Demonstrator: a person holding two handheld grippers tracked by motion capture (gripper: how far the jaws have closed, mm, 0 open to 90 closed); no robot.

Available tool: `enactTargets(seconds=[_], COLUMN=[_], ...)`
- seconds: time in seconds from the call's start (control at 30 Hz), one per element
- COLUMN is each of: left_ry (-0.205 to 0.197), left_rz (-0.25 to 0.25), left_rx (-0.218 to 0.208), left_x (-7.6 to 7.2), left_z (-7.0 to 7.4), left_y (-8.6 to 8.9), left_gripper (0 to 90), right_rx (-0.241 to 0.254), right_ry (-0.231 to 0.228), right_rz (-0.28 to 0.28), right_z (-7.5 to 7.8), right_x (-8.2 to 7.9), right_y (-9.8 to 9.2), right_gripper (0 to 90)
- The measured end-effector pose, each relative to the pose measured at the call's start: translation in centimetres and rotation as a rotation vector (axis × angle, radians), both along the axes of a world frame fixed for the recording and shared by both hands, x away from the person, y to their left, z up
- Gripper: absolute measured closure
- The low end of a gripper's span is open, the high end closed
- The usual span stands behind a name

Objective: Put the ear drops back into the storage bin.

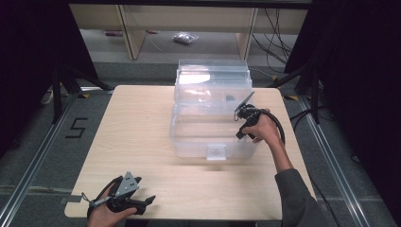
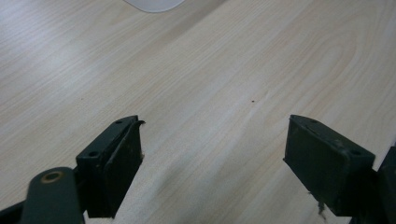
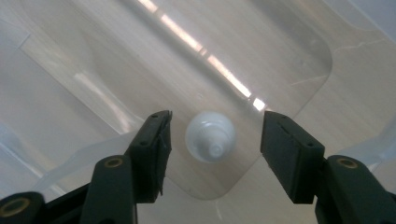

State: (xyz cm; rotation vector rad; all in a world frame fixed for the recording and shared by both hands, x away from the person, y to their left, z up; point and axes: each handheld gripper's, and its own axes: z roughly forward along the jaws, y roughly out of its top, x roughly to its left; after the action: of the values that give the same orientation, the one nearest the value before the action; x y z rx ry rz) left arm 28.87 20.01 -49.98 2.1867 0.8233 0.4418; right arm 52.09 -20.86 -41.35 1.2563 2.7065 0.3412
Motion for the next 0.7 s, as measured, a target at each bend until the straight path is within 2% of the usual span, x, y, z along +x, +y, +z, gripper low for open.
enactTargets(seconds=[0.2,0.33,0.37,0.4,0.5,0.53,0.57,0.6,0.67,0.7], left_ry=[0.004,-0.001,0.0,0.004,-0.001,-0.001,0.0,-0.001,-0.001,0.0], left_rz=[-0.006,0.001,0.0,0.003,0.0,0.0,0.0,-0.001,-0.002,0.0], left_rx=[-0.004,-0.005,-0.004,-0.021,0.0,-0.004,-0.004,0.003,0.004,-0.004], left_x=[-0.1,-0.1,0.0,-0.1,0.0,0.0,0.0,0.0,0.0,0.0], left_z=[0.0,0.0,0.0,0.0,0.0,0.0,0.0,0.0,0.0,0.0], left_y=[0.0,0.0,0.0,-0.1,0.0,0.0,0.0,0.0,0.1,0.0], left_gripper=[18.4,18.4,18.4,18.5,18.5,18.5,18.5,18.5,18.5,18.4], right_rx=[0.002,0.021,0.031,0.037,0.05,0.058,0.065,0.06,0.066,0.064], right_ry=[-0.029,-0.054,-0.062,-0.077,-0.094,-0.069,-0.081,-0.107,-0.09,-0.115], right_rz=[-0.002,-0.009,-0.017,-0.017,-0.01,-0.016,-0.022,-0.004,-0.011,-0.004], right_z=[0.6,1.1,1.3,1.4,1.8,2.0,2.1,2.1,2.3,2.3], right_x=[-0.3,-0.7,-0.8,-0.9,-1.2,-1.2,-1.4,-1.5,-1.8,-1.8], right_y=[0.0,-0.1,-0.1,-0.2,-0.3,-0.4,-0.4,-0.5,-0.5,-0.5], right_gripper=[35.9,32.0,31.7,31.0,29.9,29.8,29.8,29.5,29.4,29.4])
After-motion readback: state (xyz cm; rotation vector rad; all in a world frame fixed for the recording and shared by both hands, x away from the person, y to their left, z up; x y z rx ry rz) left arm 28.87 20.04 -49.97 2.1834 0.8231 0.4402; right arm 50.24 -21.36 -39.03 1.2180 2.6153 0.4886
